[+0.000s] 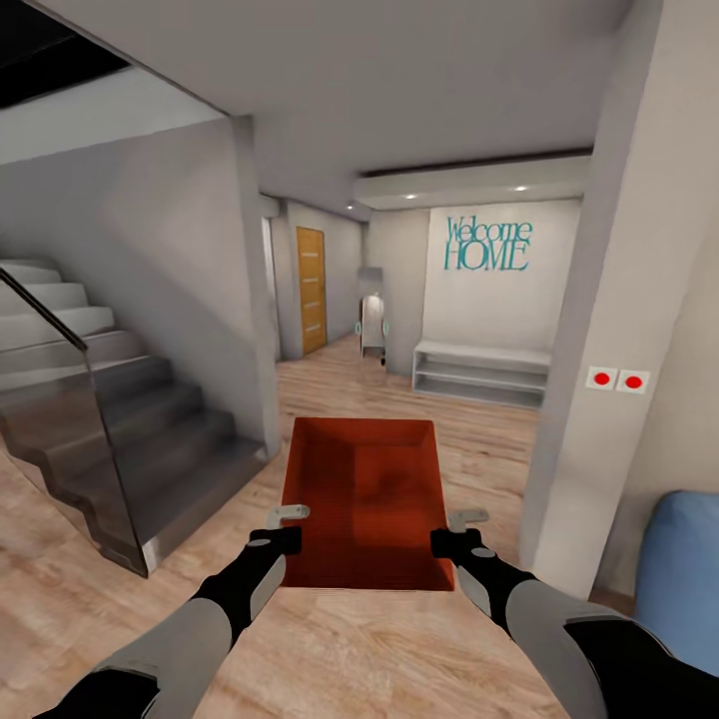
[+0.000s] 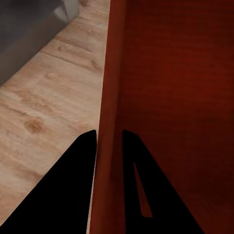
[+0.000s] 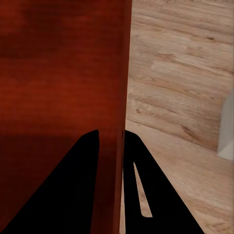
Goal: Move the two storage containers from the living room to the garage. In the garage, place one container on the floor and stack the other container on top of it (either order is fine).
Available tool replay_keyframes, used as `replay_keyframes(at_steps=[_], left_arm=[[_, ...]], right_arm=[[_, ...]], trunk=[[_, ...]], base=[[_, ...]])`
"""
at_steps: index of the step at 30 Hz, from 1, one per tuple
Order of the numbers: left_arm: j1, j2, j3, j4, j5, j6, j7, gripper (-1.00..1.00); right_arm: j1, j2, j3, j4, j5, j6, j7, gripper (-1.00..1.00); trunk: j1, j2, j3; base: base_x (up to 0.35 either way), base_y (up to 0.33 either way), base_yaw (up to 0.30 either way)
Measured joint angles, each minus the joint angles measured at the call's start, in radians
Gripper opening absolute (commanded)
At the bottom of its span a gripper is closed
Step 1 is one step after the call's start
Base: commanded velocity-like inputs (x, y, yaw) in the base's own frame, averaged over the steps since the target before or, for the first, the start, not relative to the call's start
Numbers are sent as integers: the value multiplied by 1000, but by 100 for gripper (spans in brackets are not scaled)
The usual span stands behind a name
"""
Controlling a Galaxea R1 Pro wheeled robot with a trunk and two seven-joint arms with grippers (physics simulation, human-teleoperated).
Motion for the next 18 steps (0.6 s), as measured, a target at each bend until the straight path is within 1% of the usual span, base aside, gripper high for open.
replay_keyframes(at_steps=[18], left_arm=[[0,-2,3,10,1,-10,0,-100]], right_arm=[[0,-1,5,0,-1,0,0,-100]], trunk=[[0,0,0]], base=[[322,0,0]])
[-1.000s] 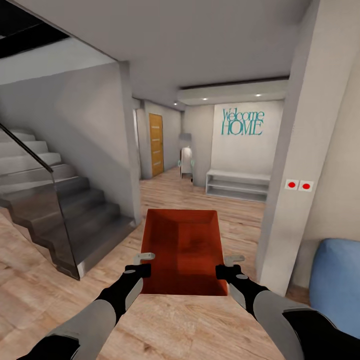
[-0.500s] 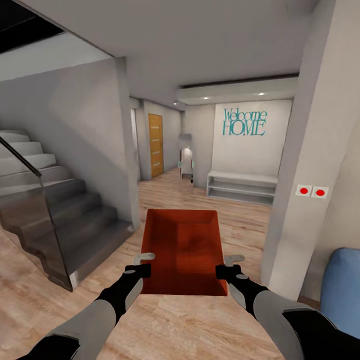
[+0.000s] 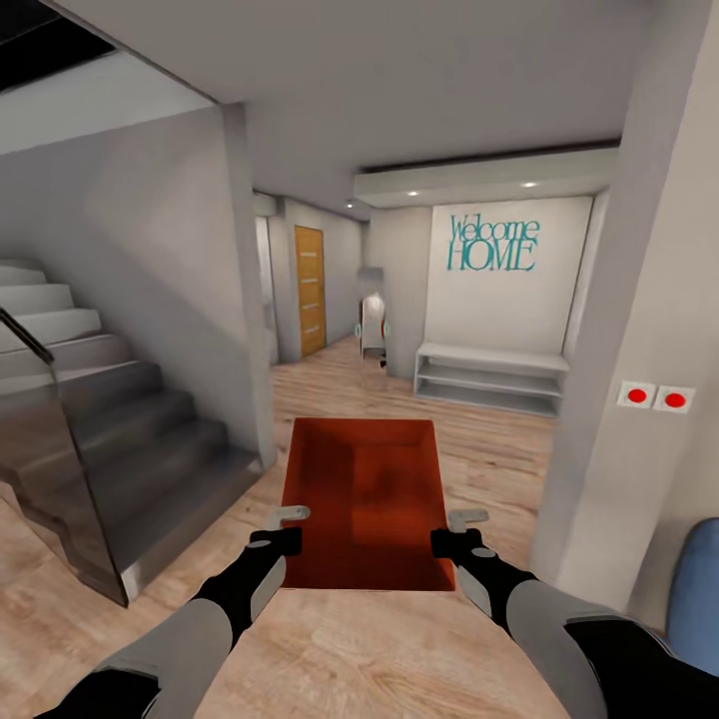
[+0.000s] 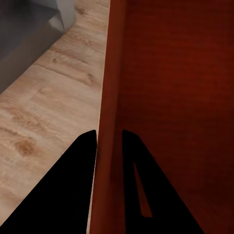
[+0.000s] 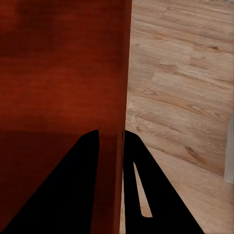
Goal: Move the two storage containers from the living room to the garage. In the garage, place one container on the floor and stack the other container on top of it (either order is fine).
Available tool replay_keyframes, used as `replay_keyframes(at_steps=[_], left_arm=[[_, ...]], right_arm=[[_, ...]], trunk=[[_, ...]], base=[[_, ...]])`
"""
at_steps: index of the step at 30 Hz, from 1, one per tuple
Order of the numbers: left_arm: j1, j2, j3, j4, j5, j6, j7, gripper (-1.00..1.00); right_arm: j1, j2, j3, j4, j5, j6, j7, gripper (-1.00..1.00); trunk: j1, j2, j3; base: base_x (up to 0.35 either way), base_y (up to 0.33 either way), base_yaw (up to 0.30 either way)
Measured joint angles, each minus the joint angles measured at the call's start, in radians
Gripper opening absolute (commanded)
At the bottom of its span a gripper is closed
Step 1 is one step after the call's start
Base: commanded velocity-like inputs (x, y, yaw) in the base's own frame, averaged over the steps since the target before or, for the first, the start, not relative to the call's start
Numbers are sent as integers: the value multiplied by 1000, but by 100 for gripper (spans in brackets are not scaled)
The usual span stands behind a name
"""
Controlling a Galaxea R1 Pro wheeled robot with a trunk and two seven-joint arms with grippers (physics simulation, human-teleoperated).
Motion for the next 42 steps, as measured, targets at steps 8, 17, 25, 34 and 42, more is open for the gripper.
replay_keyframes(at_steps=[8,17,25,34,42], left_arm=[[0,0,0,0,0,0,0,-100],[0,0,0,0,0,0,0,-100],[0,0,0,0,0,0,0,-100],[0,0,0,0,0,0,0,-100],[0,0,0,0,0,0,0,-100]], right_arm=[[0,0,0,0,0,0,0,-100],[0,0,0,0,0,0,0,-100],[0,0,0,0,0,0,0,-100],[0,0,0,0,0,0,0,-100],[0,0,0,0,0,0,0,-100]], trunk=[[0,0,0],[0,0,0],[0,0,0],[0,0,0],[0,0,0]], base=[[322,0,0],[322,0,0],[322,0,0],[322,0,0],[322,0,0]])
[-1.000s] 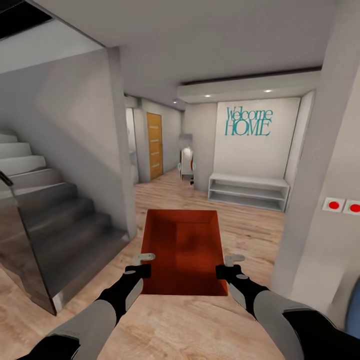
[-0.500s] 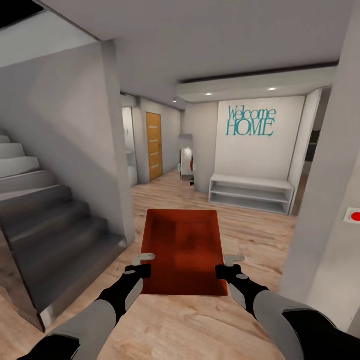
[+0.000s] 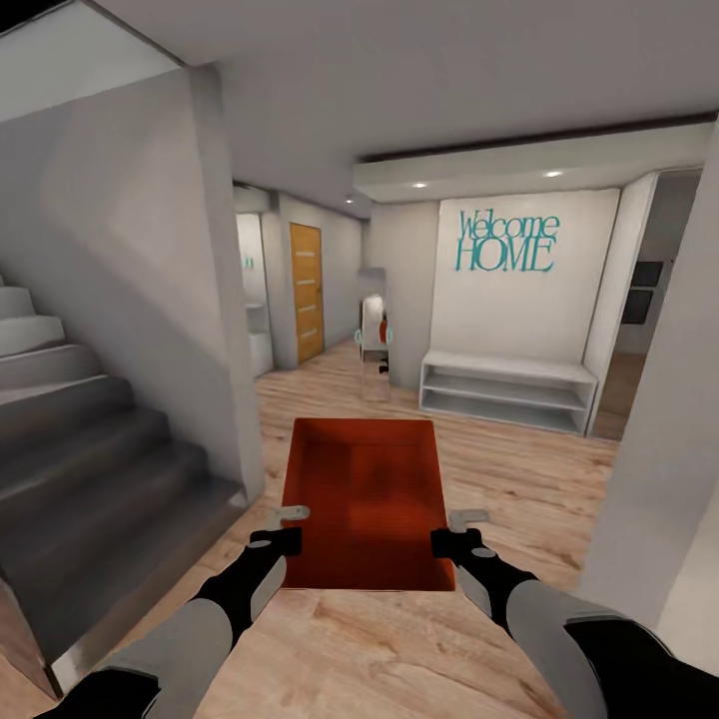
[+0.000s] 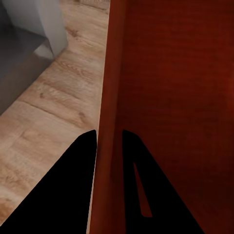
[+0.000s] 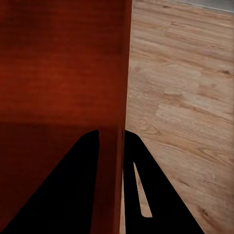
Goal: Move the two storage containers from the living room to the garage. In the garage, place one container on the floor and stack the other container on top of it (either order is fine).
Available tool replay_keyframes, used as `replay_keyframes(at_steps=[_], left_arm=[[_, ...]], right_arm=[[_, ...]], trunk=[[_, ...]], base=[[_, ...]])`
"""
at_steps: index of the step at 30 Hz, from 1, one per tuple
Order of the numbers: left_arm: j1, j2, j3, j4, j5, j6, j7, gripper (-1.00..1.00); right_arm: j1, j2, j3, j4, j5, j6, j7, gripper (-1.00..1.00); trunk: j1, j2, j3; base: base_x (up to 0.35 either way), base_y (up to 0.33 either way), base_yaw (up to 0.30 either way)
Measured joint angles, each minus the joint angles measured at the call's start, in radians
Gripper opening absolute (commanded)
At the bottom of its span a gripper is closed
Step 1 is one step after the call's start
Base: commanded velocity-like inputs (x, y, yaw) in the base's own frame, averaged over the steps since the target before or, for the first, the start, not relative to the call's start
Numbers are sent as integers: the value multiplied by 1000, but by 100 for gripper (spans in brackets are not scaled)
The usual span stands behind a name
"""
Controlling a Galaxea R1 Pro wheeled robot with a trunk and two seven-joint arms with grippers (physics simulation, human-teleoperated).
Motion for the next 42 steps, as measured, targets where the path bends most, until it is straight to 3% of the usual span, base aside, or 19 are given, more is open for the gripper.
replay_keyframes(at_steps=[42], left_arm=[[0,0,0,2,1,-3,0,-100]], right_arm=[[0,0,1,0,1,0,-1,-100]], trunk=[[0,0,0]], base=[[322,0,0]])
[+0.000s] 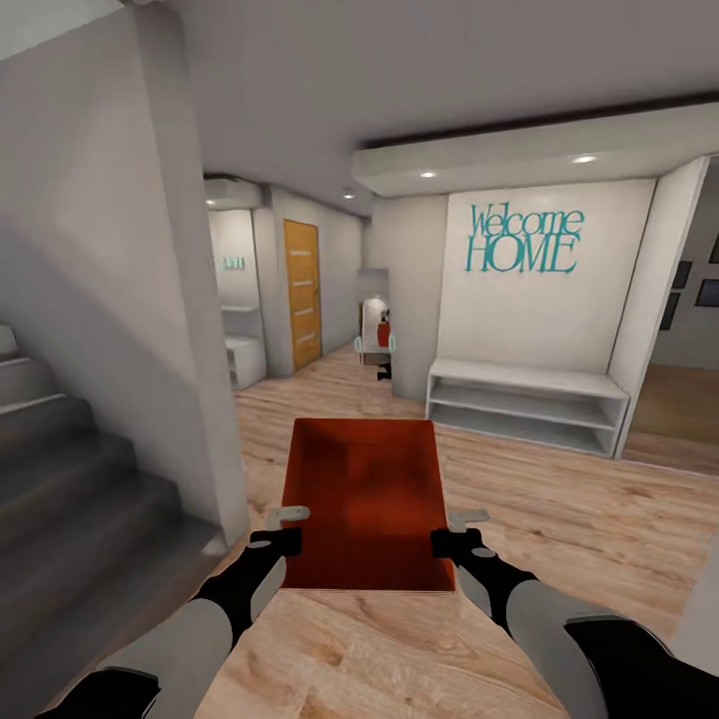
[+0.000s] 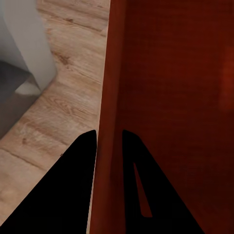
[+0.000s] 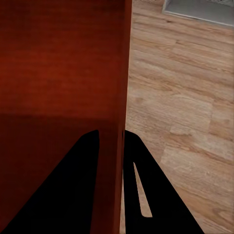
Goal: Move the two storage containers from the living room to the garage. In the garage, place one container on the floor and stack the other container on top of it (either order is fine).
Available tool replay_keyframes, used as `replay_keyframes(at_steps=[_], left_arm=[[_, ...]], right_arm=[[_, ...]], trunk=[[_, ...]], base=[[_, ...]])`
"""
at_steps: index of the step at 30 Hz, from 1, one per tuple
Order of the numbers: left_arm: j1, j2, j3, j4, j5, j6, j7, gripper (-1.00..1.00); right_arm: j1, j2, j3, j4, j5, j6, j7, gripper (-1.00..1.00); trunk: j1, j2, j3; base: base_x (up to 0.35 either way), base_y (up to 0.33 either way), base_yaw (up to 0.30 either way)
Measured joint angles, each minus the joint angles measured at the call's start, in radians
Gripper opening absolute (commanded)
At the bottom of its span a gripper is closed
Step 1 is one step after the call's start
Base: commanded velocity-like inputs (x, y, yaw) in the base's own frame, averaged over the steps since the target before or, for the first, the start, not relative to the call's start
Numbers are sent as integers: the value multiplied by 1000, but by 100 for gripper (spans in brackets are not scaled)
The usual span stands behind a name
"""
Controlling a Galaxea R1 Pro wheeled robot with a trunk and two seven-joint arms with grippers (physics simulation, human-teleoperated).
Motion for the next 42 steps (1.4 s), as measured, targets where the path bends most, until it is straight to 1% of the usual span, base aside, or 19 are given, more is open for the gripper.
replay_keyframes(at_steps=[42], left_arm=[[0,-3,5,10,0,-11,0,-100]], right_arm=[[0,-2,3,0,3,0,1,-100]], trunk=[[0,0,0]], base=[[322,0,0]])
